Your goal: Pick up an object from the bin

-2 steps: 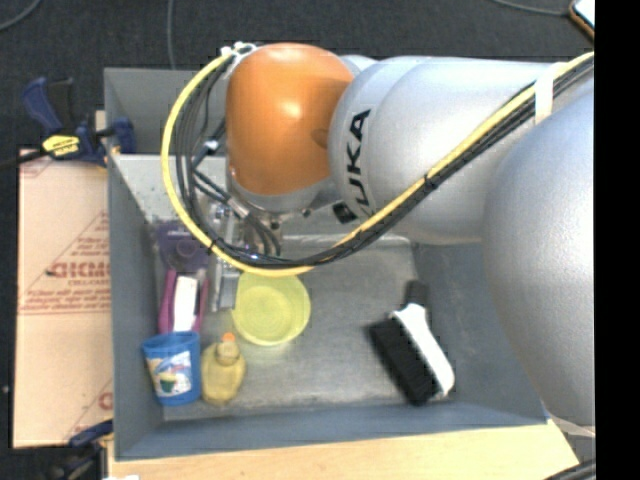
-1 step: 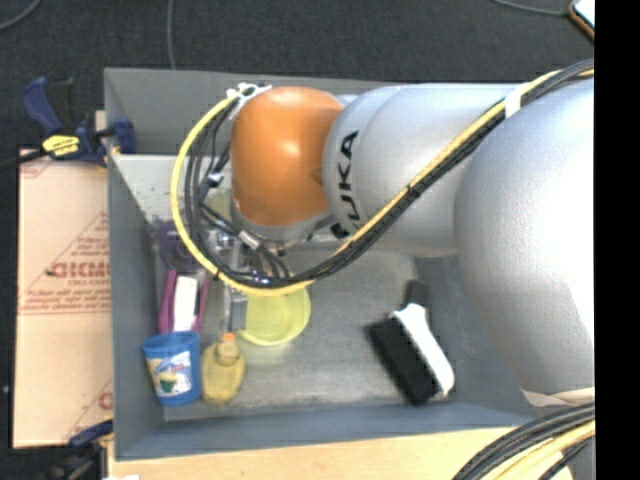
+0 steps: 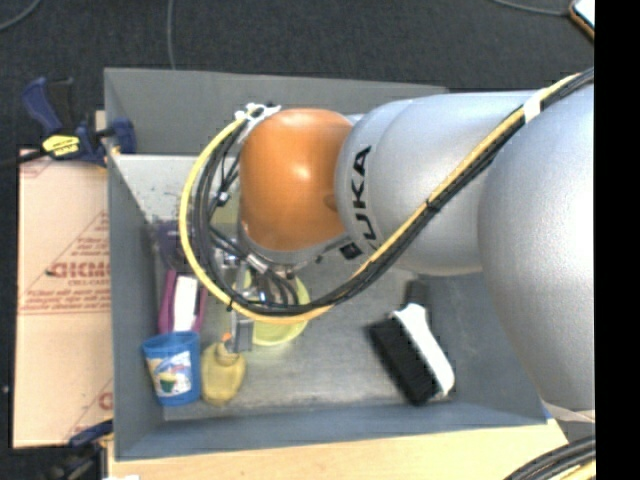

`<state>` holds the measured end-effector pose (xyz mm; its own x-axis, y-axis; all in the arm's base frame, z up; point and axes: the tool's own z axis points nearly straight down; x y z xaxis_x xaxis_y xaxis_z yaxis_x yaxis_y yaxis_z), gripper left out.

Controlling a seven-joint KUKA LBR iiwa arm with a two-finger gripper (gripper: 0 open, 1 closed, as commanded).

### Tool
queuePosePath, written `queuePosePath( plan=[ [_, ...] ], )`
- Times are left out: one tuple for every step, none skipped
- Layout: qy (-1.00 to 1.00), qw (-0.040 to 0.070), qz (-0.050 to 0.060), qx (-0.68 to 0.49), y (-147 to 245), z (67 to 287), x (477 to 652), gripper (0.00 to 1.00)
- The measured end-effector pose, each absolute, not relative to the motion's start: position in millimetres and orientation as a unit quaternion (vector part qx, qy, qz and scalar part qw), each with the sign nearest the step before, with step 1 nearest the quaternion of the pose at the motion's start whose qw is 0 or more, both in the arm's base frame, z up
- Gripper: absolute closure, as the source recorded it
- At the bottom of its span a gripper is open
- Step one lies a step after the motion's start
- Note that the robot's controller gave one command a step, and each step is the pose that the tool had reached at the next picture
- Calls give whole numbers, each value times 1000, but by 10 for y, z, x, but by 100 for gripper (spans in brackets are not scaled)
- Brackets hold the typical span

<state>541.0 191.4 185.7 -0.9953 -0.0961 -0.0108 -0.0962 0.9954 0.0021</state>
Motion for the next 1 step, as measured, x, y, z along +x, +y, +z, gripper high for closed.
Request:
queuePosePath(
  plan=[
    [1000, -2, -1, -18, 1526, 1280, 5041, 0]
  ],
)
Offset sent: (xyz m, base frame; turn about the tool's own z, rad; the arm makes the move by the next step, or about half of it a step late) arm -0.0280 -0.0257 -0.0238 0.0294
